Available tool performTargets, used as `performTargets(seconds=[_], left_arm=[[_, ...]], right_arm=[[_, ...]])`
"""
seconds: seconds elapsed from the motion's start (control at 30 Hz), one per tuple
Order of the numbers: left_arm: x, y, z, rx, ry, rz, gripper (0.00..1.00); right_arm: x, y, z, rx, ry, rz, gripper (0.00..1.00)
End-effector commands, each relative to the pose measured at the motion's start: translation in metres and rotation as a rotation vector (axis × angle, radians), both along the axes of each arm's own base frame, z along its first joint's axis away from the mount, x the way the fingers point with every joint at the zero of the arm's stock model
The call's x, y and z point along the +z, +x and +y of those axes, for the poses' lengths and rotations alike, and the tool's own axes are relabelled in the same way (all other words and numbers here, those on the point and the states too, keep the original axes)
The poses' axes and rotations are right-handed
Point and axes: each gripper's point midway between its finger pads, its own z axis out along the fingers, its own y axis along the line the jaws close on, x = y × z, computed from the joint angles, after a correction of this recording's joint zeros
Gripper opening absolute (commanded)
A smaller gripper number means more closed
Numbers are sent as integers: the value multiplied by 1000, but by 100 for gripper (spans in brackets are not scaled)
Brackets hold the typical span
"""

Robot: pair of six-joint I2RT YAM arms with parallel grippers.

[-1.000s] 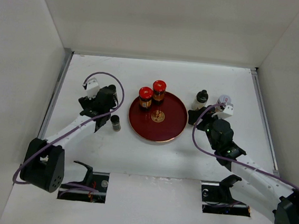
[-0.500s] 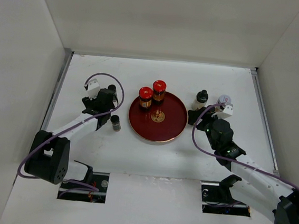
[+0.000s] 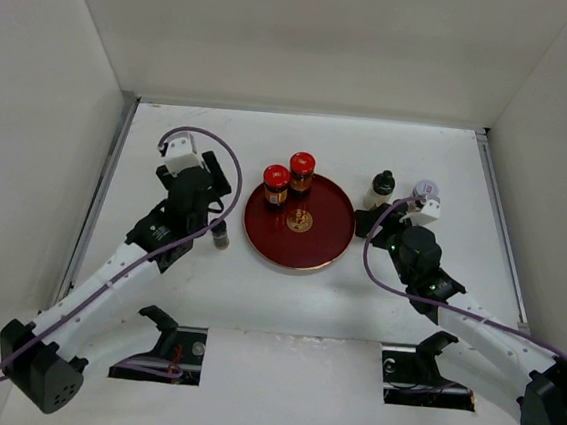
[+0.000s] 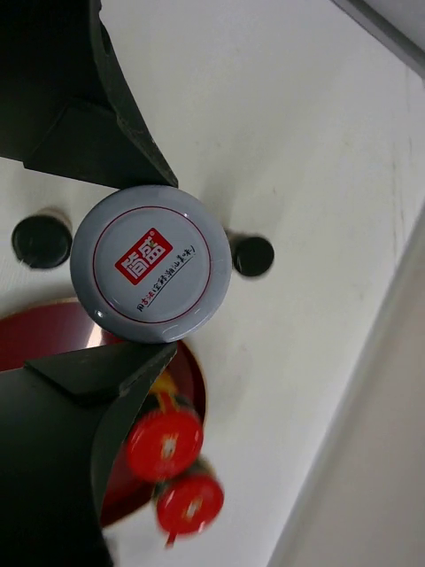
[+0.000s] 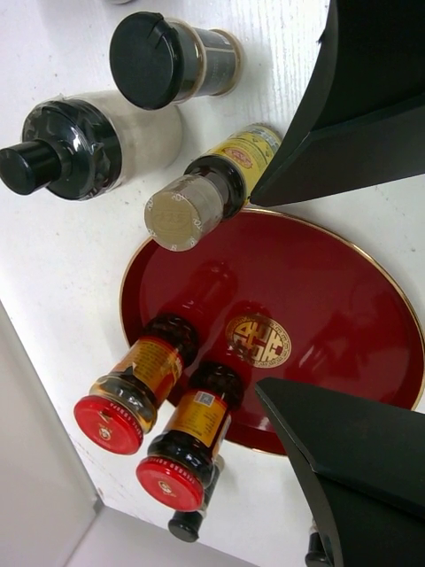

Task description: Organize the condiment bottles

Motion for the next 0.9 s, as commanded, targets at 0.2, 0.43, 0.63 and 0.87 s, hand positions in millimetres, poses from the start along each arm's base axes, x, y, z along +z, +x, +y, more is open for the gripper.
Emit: performTargets(seconds=[0.2,0.43,0.63,0.87], left_arm=[[40,-28,-122,-292,-30,-81,42],[17,-3,-210,-426,-48,-75,42],[-21,33,-247,-455,-14,-46,42],[-64,64,-256,-428,46,-8,43]], right_arm=[[26,5,3,-1,61,-67,85],[32,4,-19,-72,87,-97,84],[31,4,-23,-87,85,-95,83],[33,3,-32,-111,100,-106,84]])
